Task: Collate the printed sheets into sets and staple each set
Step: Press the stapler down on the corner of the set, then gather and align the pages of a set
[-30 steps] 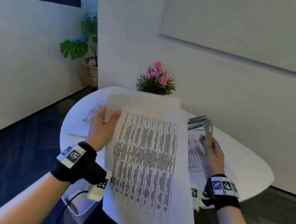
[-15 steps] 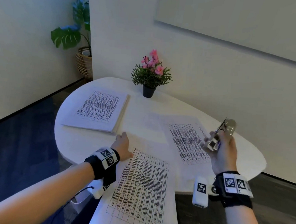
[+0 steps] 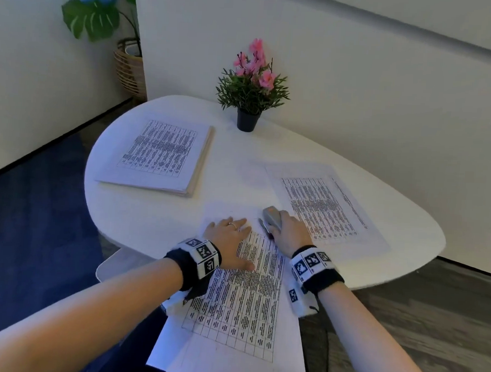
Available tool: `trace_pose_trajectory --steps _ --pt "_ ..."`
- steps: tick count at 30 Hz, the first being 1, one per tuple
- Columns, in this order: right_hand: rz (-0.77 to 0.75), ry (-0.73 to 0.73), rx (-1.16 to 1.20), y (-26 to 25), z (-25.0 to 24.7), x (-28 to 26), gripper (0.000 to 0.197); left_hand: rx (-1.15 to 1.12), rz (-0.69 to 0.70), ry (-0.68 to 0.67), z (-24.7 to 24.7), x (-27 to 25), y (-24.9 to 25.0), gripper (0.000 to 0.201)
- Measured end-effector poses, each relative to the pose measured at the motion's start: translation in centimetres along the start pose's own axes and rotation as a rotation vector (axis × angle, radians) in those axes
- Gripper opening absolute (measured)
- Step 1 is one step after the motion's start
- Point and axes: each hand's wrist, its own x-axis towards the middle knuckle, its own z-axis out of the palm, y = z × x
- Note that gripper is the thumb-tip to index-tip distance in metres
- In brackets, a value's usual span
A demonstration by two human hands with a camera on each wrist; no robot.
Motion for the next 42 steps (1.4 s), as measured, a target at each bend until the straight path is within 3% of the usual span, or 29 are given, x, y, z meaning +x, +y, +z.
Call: trace_pose_trajectory --steps 5,18,25,31,36,42 --pt "0.094 -0.026 -0.05 -0.8 0.6 0.8 0.043 -0.005 -0.004 0.003 -0.2 0.1 0.0 0.103" --pt "0.023 -0.131 -0.237 -0.6 0.1 2.0 0.03 -0.05 -0.002 0.046 -0.3 0.3 0.0 0.101" --pt "0.261 -0.073 -0.168 -3.3 1.5 2.1 0.035 -0.052 0.003 0.045 -0.4 0.1 0.3 0.098" --pt "0.017 -0.046 -0.406 -2.4 0.1 3.7 0.033 -0.053 0.002 0.043 -0.4 0.1 0.3 0.098" --pt "0.264 -0.049 -0.188 -4.6 1.0 4.9 0.035 -0.048 -0.011 0.05 -0.5 0.1 0.4 0.098" --pt "0.144 -0.065 -0.131 -5.3 0.4 6.9 0.035 -0.075 0.012 0.011 -0.9 0.0 0.0 0.099"
